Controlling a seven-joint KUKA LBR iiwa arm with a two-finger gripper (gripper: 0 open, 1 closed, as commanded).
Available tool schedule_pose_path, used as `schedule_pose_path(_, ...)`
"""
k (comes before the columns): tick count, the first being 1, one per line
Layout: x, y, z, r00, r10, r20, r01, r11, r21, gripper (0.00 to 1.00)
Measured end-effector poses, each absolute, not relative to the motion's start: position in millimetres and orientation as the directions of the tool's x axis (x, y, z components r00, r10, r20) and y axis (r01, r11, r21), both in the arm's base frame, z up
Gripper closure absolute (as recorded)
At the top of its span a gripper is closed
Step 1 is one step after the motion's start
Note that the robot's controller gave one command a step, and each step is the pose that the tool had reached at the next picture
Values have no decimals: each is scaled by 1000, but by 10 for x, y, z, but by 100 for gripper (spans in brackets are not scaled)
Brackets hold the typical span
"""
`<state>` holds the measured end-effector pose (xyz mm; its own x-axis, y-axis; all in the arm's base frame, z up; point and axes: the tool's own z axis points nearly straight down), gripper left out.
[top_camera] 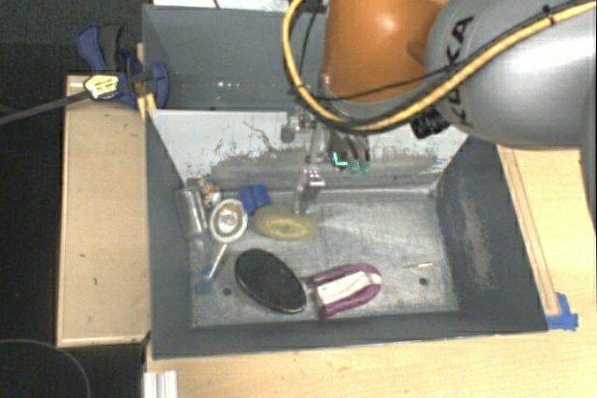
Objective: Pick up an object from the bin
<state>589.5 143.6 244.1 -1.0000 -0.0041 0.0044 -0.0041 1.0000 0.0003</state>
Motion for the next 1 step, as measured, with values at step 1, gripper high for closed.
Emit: schedule_pose_path(1, 5574, 989, 704, -952, -306, -8, -306, 952, 1, 0)
